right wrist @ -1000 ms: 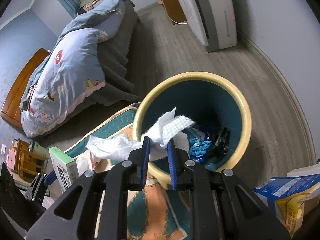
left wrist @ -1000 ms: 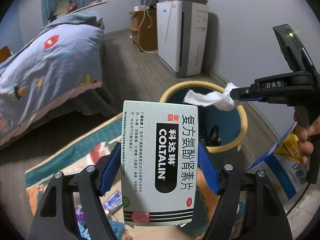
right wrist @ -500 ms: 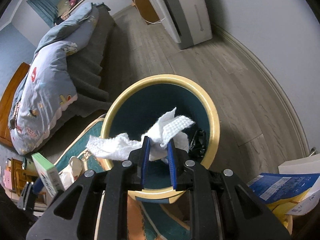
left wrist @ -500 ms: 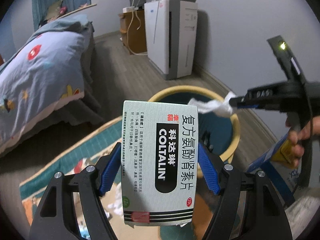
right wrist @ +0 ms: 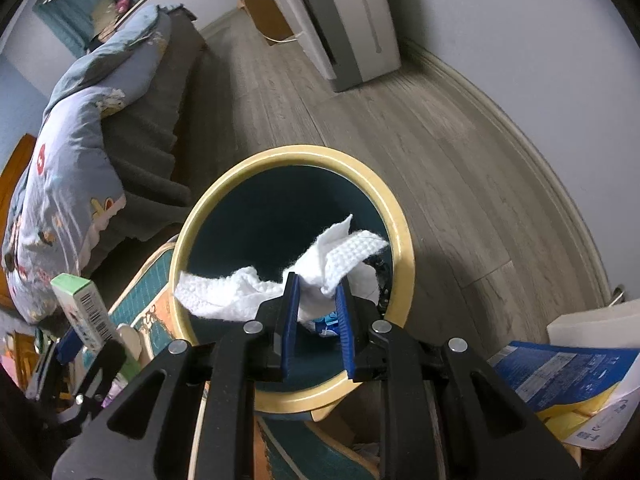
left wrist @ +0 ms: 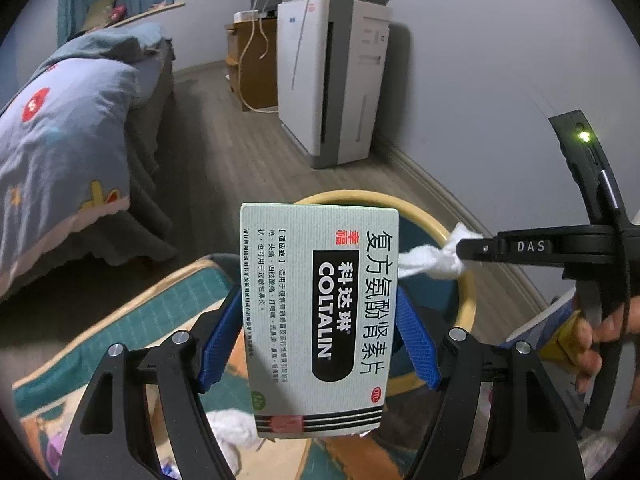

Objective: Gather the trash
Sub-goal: 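Carry the tissue and COLTALIN box over the bin with both tools, then open both tools to drop the tissue and box into the bin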

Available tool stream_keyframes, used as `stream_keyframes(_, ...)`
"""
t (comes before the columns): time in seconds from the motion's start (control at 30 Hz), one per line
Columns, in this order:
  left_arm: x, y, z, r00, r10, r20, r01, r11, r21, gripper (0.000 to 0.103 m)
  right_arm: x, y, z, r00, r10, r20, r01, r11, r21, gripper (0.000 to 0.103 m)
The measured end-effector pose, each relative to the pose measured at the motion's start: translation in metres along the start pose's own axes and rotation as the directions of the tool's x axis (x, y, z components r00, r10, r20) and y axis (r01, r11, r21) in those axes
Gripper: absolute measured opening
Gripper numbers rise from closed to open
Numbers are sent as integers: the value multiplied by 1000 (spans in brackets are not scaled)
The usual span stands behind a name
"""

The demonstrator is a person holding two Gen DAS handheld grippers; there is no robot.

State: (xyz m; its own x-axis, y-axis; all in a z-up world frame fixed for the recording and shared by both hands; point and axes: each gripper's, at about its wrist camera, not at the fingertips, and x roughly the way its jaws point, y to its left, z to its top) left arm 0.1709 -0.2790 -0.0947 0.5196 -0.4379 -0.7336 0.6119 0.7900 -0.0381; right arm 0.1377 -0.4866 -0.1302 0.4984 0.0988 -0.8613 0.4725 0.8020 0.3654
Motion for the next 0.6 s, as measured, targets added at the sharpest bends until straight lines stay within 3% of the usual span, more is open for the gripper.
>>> stream_keyframes(0.27,20,-10,8,999,-1,51,0,1000,17,74,11,5,2,1000,-27,-11,27,999,-19,19)
stream_keyframes(0.5,18,-7,13,994,6,109,-5,1000,-9,74,2,4,6,998,-3,55,3,1000,-4,19)
stream_keyframes(0.57,17,-5,13,993,4,115,-1,1000,-24,75,-2,2,7,997,19,73,-19,1000,7,21)
stream_keyframes(0.6,18,-4,14,994,-3,111,7,999,-32,80,-2,3,7,997,26,79,-27,1000,11,29)
